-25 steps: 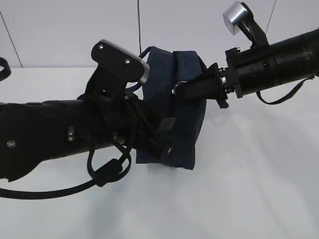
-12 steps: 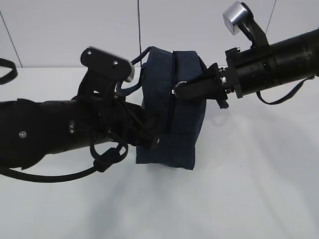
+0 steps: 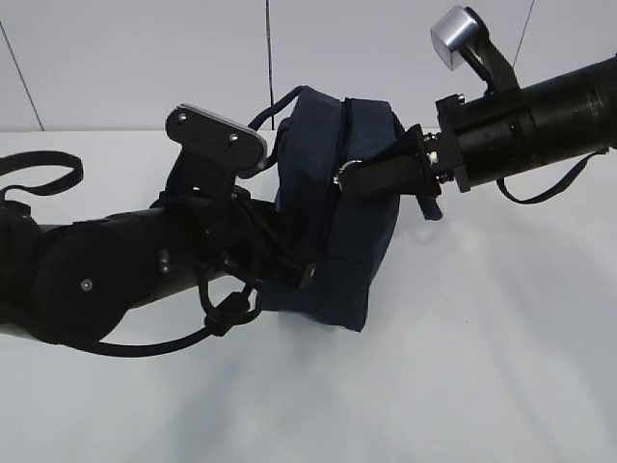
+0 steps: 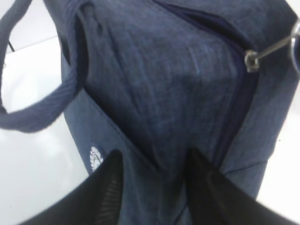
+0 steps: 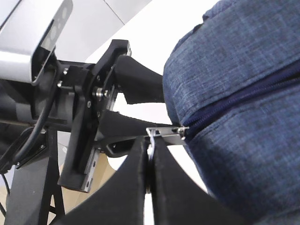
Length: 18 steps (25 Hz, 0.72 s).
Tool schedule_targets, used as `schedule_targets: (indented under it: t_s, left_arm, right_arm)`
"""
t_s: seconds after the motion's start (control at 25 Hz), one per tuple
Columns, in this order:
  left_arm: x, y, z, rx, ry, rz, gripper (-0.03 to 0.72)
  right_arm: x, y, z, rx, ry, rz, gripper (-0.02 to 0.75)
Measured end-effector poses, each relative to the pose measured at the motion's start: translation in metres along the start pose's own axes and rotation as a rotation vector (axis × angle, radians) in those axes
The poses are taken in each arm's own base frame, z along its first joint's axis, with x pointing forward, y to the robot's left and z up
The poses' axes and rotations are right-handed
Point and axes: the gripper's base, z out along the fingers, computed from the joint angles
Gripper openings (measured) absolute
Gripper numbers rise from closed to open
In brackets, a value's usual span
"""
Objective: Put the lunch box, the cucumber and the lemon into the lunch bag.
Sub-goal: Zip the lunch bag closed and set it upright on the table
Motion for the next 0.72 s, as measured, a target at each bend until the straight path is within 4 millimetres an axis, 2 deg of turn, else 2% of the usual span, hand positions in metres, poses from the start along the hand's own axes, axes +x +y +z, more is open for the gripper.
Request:
schedule_targets:
  t_s: [0.24,0.52,0.72]
  left_arm:
    - [0.001,0.000,0.000,0.004,0.013,0.002,0.024]
    - [0.006,-0.002,0.000,0.025,0.066,0.003,0.001]
    - [0.008,-0.003,0.000,0.037,0.095,0.004,0.000]
  right_arm:
    - [0.000,0.000,0.000,0.002,-0.002,0.012,0.007]
    - [-0.004,0.000,-0.001,0.002,-0.018,0.014,0.007]
    - [-0.022,0.002,-0.005,0.016,-0.046,-0.024,0.007]
